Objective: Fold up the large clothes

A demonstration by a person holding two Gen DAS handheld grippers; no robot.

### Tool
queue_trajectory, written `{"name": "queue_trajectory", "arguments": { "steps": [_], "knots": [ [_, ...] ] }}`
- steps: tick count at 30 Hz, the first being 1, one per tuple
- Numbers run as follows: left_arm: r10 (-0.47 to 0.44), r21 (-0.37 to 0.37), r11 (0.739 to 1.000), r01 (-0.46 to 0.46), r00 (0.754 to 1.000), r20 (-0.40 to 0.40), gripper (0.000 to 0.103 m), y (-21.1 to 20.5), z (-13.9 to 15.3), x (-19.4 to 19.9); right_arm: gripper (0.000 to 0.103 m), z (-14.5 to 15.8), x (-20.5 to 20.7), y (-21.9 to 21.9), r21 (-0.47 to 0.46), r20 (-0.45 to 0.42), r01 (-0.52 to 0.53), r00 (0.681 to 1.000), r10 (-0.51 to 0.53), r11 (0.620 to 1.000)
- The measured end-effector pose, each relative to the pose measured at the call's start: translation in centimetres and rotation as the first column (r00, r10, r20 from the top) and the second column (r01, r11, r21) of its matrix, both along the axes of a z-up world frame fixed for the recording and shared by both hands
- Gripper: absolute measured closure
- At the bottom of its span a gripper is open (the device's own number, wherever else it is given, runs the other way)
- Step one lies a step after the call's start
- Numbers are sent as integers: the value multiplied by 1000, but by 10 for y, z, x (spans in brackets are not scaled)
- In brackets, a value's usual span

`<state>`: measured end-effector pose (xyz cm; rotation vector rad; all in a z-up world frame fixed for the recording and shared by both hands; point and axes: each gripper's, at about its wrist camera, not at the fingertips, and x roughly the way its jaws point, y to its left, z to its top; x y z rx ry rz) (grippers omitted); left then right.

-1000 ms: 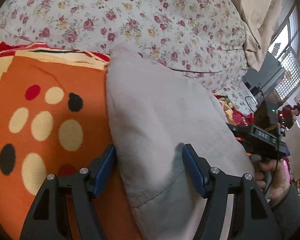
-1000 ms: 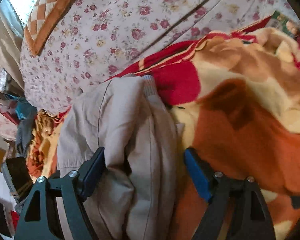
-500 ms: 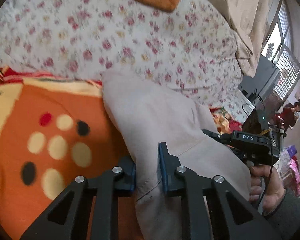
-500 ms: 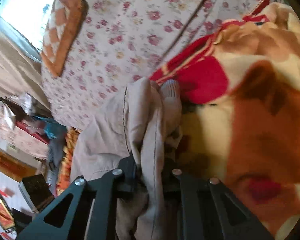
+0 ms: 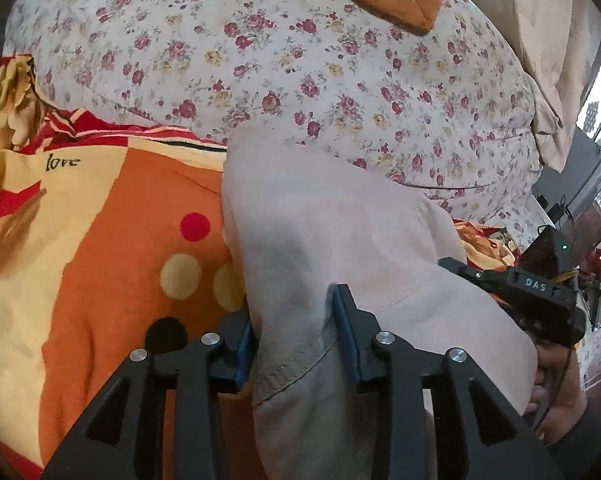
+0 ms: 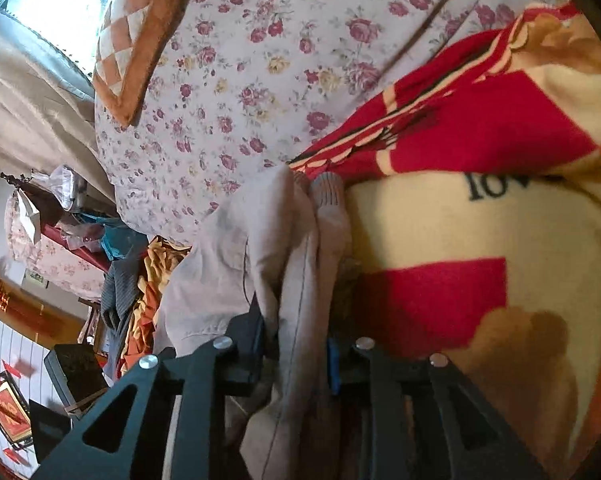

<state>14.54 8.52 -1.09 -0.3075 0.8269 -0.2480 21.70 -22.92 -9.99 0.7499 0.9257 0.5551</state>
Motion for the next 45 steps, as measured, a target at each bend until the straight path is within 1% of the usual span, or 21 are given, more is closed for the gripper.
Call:
{"name": "queue_trajectory", "arguments": {
  "steps": [3, 4, 6, 7, 9, 11, 12, 16, 18, 20, 21, 22, 23, 24, 27, 32, 34, 37, 40, 42, 45],
  "knots": [
    [34, -35, 999, -34, 999, -9, 73, 10, 4, -5, 77, 11, -9, -5, -8, 3, 20, 1000, -20, 1000],
    [55, -36, 998, -55, 998, 2, 73, 15, 10, -9, 76, 17, -13, -6, -22, 8, 31, 999, -31, 999],
    [77, -18, 997, -77, 996, 46, 73, 19, 22, -20, 75, 32, -26, -9, -86, 18, 57, 998, -56, 995],
    [80, 5, 997, -81, 992, 94, 73, 19, 32, -29, 75, 44, -35, -9, -144, 37, 72, 997, -67, 987],
    [82, 47, 995, -90, 985, 152, 73, 17, 43, -42, 75, 71, -57, -3, -285, 94, 103, 992, -79, 953],
    [73, 50, 995, -84, 979, 191, 73, 13, 51, -57, 76, 91, -73, 7, -389, 140, 118, 988, -68, 914],
    [65, 46, 996, -76, 978, 198, 73, 11, 52, -63, 76, 104, -85, 15, -438, 181, 131, 982, -55, 889],
    [-5, 65, 998, -10, 976, 217, 73, -7, 50, -83, 76, 131, -119, 48, -498, 297, 144, 955, 12, 855],
    [-25, 79, 997, 11, 984, 178, 73, -14, 42, -86, 76, 129, -136, 64, -539, 349, 150, 935, 59, 829],
    [-42, 86, 996, 35, 996, 78, 73, -23, 21, -84, 76, 118, -142, 79, -576, 344, 119, 933, 108, 809],
    [-44, 118, 992, 42, 999, 18, 73, -28, 9, -80, 76, 104, -140, 87, -597, 293, 65, 945, 142, 800],
    [-40, 149, 988, 41, 999, -13, 73, -33, 1, -77, 77, 90, -136, 91, -614, 241, 14, 955, 171, 789],
    [-39, 161, 986, 42, 999, -18, 72, -35, -3, -76, 83, 76, -132, 94, -640, 185, -30, 964, 192, 767],
    [-40, 157, 987, 42, 999, -17, 71, -36, -4, -74, 84, 59, -126, 91, -659, 140, -53, 971, 192, 750],
    [-29, 142, 989, 30, 999, -14, 71, -35, -4, -73, 84, 57, -122, 81, -614, 147, -40, 975, 164, 789],
    [-34, 140, 990, 35, 999, -5, 68, -35, -5, -74, 80, 59, -124, 79, -606, 157, -38, 973, 167, 795],
    [-32, 138, 990, 33, 999, -5, 67, -35, -6, -74, 76, 58, -125, 78, -584, 151, -44, 975, 162, 810],
    [-31, 140, 990, 32, 999, -5, 65, -37, -6, -74, 68, 56, -126, 80, -553, 143, -55, 977, 159, 831],
    [-29, 135, 990, 30, 1000, -8, 63, -37, -6, -74, 62, 57, -129, 86, -565, 161, -51, 972, 170, 823],
    [-28, 132, 991, 29, 1000, -10, 63, -38, -6, -74, 50, 59, -133, 88, -563, 183, -43, 967, 175, 825],
    [-26, 128, 991, 27, 1000, -13, 60, -39, -6, -74, 42, 61, -138, 93, -557, 215, -23, 962, 171, 830]
  ]
}}
